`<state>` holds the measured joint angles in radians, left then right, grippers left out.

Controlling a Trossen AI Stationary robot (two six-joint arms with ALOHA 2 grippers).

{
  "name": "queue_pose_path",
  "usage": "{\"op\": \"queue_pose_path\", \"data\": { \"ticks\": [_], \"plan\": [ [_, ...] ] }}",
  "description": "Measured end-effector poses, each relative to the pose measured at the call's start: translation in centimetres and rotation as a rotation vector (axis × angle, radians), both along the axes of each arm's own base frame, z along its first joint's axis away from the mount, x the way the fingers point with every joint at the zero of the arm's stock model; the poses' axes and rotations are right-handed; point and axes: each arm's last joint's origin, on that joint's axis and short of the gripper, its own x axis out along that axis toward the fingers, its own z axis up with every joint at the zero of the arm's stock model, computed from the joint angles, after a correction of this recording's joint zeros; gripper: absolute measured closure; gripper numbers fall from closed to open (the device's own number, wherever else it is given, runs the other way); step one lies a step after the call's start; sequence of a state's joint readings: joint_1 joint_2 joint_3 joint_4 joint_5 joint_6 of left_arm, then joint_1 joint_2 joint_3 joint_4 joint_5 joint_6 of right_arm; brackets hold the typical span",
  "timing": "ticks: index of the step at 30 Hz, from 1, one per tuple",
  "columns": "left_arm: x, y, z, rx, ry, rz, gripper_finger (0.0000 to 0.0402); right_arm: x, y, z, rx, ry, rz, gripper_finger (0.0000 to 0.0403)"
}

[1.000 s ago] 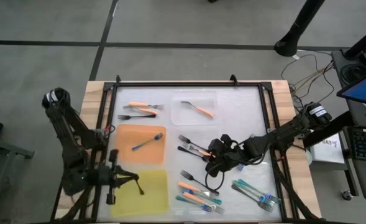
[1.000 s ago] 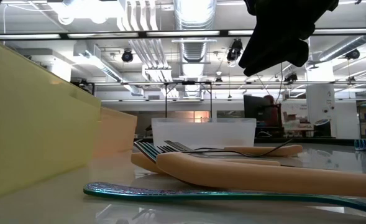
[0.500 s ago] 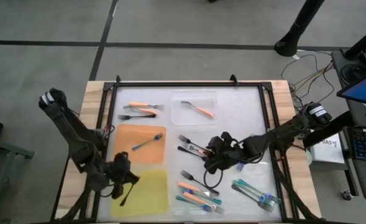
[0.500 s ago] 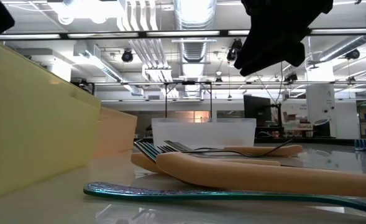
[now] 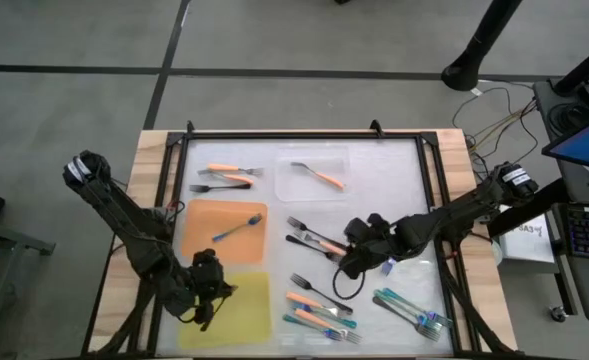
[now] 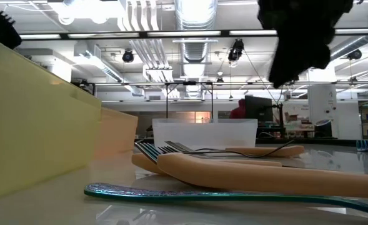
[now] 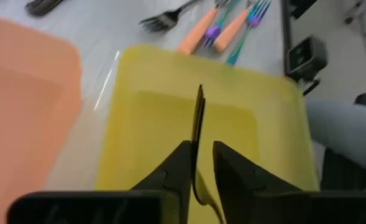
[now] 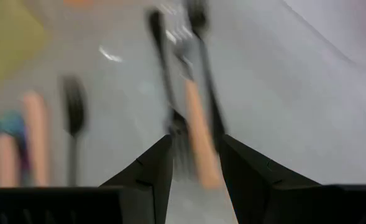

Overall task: Sort silverware by color (type)
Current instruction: Put the black fork into the yellow bin, then put the blue fork into the orange bin

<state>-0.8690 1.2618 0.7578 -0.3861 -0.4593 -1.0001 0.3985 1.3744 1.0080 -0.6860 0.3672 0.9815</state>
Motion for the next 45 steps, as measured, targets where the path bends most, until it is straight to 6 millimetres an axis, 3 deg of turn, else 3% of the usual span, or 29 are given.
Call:
{"op": "queue_pose_path", "data": {
  "ticks": [12, 18, 30, 37, 45],
  "plan": [
    [1.2, -0.6, 0.8, -0.075, -0.112, -0.010, 0.0254, -4.7, -1.2, 0.3, 0.151, 0.417, -0.113, 0.0282],
    [1.7, -0.3, 1.3, -0.028, -0.239, 0.123, 0.0249, -6.1, -2.1, -0.6, 0.102, 0.579, -0.385, 0.0282],
    [2.7, 0.9, 1.4, 0.145, -0.286, 0.140, 0.0248, -7.6, -2.7, -4.3, 0.133, 0.598, -0.638, 0.0282],
    [2.9, 1.2, 1.5, 0.258, -0.298, 0.097, 0.0248, -7.5, -2.9, -6.8, 0.184, 0.444, -0.754, 0.0282],
    [2.7, 1.5, 1.7, 0.334, -0.305, 0.057, 0.0248, -7.9, -3.2, -7.6, 0.187, 0.373, -0.891, 0.0282]
  ]
}}
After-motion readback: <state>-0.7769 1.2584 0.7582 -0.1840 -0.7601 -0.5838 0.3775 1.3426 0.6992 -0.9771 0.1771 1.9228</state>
